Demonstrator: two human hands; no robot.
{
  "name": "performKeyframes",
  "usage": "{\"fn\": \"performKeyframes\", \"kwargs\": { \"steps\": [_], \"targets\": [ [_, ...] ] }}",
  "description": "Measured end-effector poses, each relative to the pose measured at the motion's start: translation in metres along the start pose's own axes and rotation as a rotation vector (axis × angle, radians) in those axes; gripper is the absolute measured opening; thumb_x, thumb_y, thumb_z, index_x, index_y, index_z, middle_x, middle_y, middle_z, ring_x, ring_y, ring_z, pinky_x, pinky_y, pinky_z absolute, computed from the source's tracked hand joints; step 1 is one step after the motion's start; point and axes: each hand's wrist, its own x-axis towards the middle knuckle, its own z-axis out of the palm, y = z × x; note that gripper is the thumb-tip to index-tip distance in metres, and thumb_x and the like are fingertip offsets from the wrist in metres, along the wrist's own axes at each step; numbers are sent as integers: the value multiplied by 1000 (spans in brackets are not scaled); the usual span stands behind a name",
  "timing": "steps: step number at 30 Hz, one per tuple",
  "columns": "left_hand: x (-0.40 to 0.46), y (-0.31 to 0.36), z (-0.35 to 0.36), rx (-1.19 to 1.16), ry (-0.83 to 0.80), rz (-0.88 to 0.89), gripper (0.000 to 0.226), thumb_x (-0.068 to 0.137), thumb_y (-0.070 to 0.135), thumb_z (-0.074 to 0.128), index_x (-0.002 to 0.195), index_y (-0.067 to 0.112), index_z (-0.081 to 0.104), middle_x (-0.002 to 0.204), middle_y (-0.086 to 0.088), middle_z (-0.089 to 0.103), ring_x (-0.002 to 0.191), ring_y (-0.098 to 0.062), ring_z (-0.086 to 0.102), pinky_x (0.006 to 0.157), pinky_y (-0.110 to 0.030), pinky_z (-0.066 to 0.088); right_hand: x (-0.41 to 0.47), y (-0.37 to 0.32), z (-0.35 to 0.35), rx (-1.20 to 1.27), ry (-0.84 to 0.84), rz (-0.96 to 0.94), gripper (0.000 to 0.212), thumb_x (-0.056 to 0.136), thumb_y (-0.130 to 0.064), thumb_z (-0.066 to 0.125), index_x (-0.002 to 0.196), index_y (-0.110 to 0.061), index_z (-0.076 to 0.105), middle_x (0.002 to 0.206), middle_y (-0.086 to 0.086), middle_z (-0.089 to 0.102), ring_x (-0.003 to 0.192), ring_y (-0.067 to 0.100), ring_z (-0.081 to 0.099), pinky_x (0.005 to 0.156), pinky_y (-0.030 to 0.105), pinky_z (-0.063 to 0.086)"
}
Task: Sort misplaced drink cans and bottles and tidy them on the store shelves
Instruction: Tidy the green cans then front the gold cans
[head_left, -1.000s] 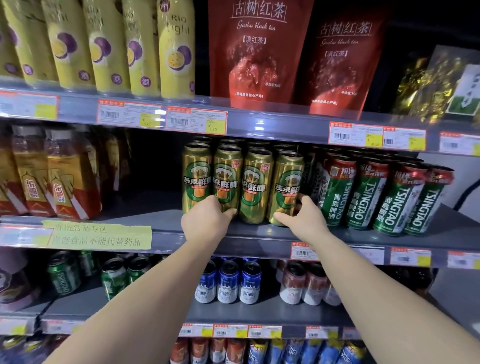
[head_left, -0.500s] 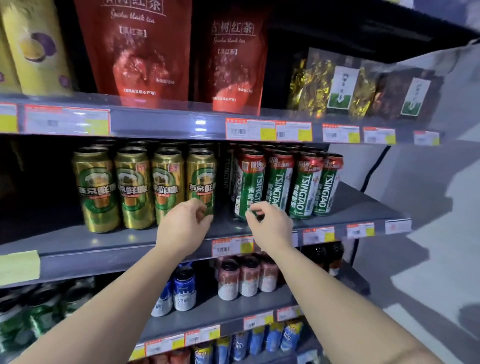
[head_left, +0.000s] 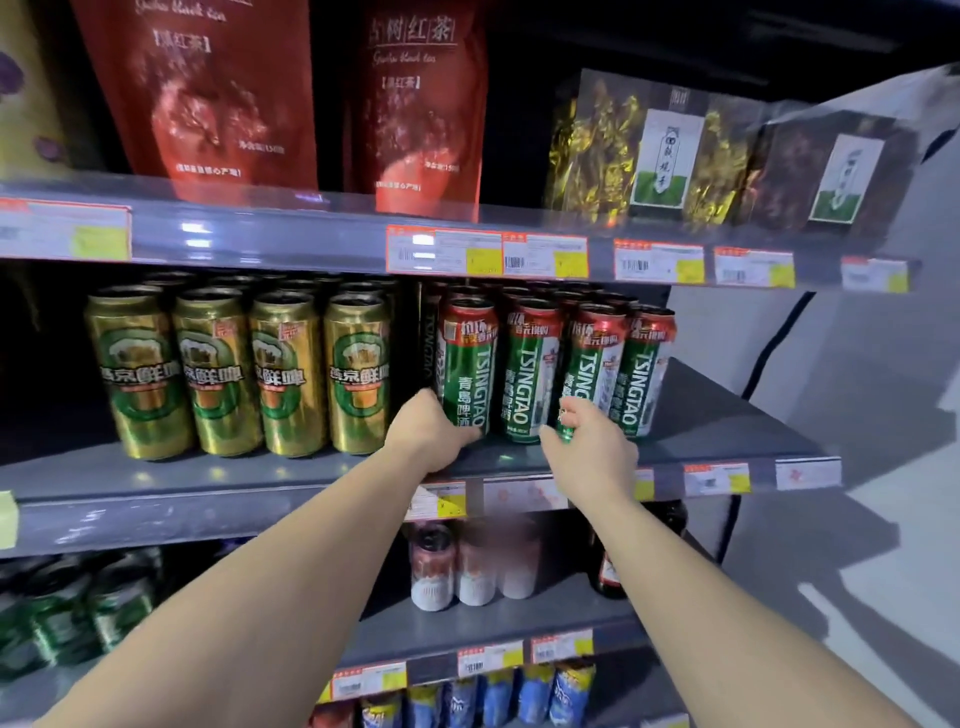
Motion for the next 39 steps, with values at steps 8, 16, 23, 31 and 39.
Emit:
{"fn": "performKeyframes", "kwargs": {
  "steps": [8, 16, 23, 31, 39],
  "targets": [
    [-4, -2, 12, 116, 136, -7, 53, 77, 53, 73, 98, 14, 43, 78, 3, 50, 69, -17, 49, 57, -32, 38, 2, -10, 12, -79, -42, 46, 45, 93, -47, 53, 134, -28, 49, 124, -9, 63, 109, 20, 56, 96, 38, 30],
    [-1, -7, 11, 88, 106, 31, 50, 77, 50, 74, 99, 14, 47, 83, 2, 55, 79, -22, 55, 66, -34, 46, 44, -32, -38, -188, 323, -368, 47, 86, -47, 62, 129, -30, 55, 121, -1, 56, 120, 26, 39, 102, 43, 27],
    [1, -6, 6, 110, 38, 31, 52, 78, 52, 72, 102, 15, 45, 94, -1, 60, 84, -22, 57, 77, -39, 52, 75, -42, -52, -371, 66, -414, 70, 79, -65, 62, 142, -48, 36, 146, 3, 44, 136, 35, 29, 114, 50, 11],
    [-1, -4, 6, 114, 13, 35, 54, 79, 53, 72, 106, 13, 46, 101, -4, 60, 91, -25, 58, 82, -42, 52, 99, -25, -73, -104, -129, -478, 61, 76, -41, 79, 131, -35, 53, 139, -1, 55, 132, 31, 42, 109, 40, 35],
    [-3, -6, 12, 143, 57, 58, 54, 78, 58, 69, 96, 20, 35, 87, 0, 55, 77, -22, 54, 75, -42, 51, 110, 5, -98, -150, 44, -298, 51, 74, -62, 69, 118, -35, 65, 114, -2, 66, 122, 34, 50, 107, 49, 34]
  ]
}}
